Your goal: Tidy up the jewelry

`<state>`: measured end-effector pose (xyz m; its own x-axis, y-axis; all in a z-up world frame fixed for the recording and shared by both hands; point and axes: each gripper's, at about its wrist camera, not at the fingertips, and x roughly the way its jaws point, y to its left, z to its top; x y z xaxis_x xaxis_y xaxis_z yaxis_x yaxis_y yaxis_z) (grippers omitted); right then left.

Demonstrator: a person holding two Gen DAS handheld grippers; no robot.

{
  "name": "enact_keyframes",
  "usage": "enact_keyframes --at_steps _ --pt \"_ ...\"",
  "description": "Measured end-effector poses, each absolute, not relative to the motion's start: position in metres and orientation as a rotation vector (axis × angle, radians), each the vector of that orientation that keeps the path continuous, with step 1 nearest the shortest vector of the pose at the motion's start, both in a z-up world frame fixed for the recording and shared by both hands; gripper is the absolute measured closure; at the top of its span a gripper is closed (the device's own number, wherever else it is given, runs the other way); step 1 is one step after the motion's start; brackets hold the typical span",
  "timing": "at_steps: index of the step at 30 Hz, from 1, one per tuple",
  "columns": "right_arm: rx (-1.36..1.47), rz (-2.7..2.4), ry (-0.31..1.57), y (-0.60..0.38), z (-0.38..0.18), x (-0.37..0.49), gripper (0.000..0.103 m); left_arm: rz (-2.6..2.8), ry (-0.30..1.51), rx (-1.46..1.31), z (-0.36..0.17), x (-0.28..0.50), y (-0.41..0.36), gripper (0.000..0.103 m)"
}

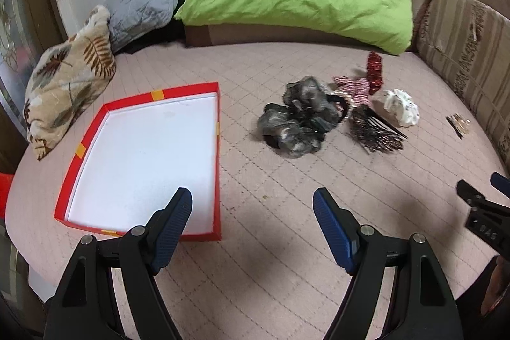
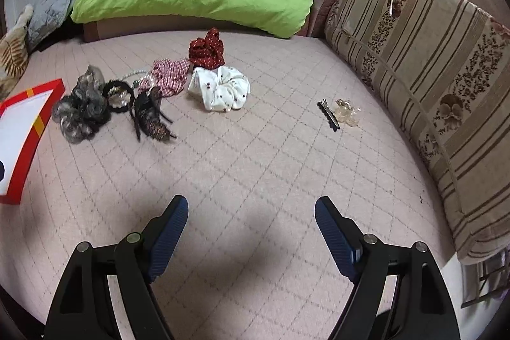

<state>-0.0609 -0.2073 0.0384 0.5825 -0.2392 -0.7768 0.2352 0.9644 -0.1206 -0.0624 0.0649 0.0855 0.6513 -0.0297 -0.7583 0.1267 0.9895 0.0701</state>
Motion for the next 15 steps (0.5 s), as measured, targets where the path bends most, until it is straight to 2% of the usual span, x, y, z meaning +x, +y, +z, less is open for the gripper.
enact_keyframes --at_steps 8,15 --pt "0.06 -0.18 0.904 -0.229 0.04 -0.035 0.018 -0.141 0.936 0.044 0.075 -0.017 0.07 0.026" --pt "0.074 -0.127 0.896 -0.244 0.037 -0.004 0.036 -0.217 0.971 0.031 0.066 0.026 0.048 0.026"
